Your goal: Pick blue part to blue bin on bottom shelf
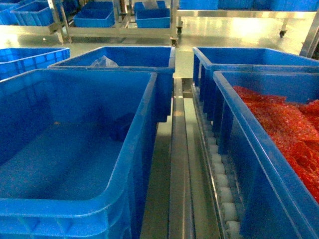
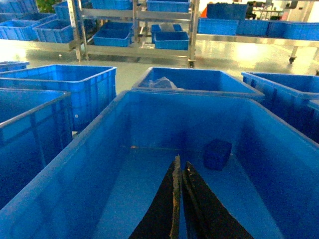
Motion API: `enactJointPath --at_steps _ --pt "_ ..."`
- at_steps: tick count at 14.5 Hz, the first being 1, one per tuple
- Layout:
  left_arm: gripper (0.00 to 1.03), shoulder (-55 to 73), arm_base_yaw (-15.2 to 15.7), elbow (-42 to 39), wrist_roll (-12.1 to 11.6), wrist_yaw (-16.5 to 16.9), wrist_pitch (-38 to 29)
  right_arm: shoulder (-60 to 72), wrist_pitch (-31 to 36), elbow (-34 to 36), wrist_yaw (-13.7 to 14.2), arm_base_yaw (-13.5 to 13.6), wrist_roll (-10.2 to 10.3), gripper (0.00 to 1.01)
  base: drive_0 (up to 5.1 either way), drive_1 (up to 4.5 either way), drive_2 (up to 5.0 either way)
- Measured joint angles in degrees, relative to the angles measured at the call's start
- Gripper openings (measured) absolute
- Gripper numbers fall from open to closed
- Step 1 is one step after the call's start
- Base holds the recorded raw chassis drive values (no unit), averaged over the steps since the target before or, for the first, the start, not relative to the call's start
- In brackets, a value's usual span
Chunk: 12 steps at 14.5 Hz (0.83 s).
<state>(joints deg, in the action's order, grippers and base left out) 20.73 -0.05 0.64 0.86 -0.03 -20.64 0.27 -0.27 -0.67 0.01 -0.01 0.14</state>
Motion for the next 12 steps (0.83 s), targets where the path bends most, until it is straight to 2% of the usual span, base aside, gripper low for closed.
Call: enactJointPath --at_steps 8,9,10,12 --pt "0.02 -10.25 0.0 0.0 0.02 0.0 10.23 0.0 -0.02 0.0 0.0 0.0 0.0 0.98 0.0 0.0 0.0" --pt "0.02 -11.56 0.0 0.02 0.02 0.02 11.98 0.0 -0.02 0.0 0.0 0.0 0.0 0.98 0.0 0.0 0.0" --pt "0.02 -17.66 0.0 0.02 -0.02 0.17 20.81 0.0 -0.04 0.0 0.02 0.0 0.02 0.98 0.0 0.0 0.0" --pt "0.02 -20.31 0.0 0.02 -0.09 0.0 20.94 0.0 -0.15 0.0 0.09 0.0 0.02 0.98 0.0 0.0 0.0"
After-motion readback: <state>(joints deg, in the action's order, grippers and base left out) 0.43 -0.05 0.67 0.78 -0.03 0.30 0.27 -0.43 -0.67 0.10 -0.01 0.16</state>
